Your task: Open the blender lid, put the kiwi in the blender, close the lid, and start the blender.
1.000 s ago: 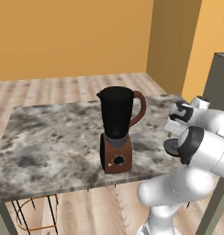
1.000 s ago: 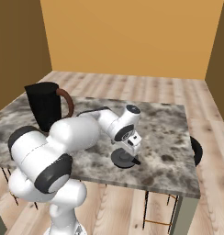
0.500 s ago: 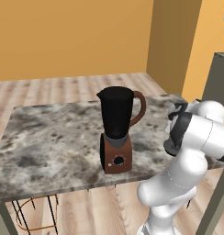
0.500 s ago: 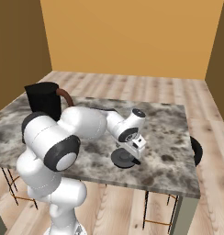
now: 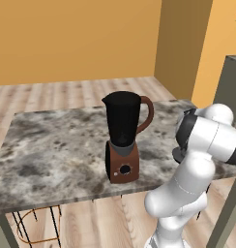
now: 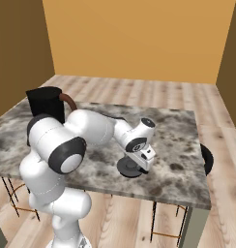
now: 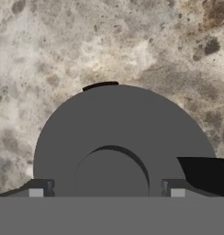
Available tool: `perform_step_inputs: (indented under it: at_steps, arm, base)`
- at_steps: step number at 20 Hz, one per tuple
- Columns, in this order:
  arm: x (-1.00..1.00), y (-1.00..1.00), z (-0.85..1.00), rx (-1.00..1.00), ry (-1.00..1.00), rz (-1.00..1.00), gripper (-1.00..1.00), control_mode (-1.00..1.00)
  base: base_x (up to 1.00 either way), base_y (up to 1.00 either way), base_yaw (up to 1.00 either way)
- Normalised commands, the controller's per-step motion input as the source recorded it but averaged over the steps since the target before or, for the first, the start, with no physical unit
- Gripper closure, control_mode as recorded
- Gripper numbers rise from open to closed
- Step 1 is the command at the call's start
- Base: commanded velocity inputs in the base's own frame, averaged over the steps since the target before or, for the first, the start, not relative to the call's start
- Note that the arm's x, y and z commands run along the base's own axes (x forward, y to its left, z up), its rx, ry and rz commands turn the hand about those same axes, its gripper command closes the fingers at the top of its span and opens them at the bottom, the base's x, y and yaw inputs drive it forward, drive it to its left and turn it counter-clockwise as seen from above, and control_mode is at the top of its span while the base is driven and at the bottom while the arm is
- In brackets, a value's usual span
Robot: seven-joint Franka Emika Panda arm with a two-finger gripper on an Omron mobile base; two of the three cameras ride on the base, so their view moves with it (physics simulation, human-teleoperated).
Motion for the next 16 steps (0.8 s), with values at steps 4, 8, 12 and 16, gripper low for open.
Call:
perform_step_inputs:
  at_steps: [4,8,12,16]
  arm:
    - [0.0,0.0,-0.36,-0.02,0.0,-0.01,-1.0,-1.0]
    - [0.0,0.2,-0.37,-0.01,0.0,0.0,-1.0,-1.0]
    - [0.0,0.31,-0.3,0.0,0.0,0.0,-1.0,-1.0]
    - [0.0,0.31,-0.36,0.0,0.0,0.0,-1.0,-1.0]
  base:
    - [0.0,0.0,0.0]
    - [0.0,0.0,0.0]
    - [0.0,0.0,0.0]
    - [0.0,0.0,0.0]
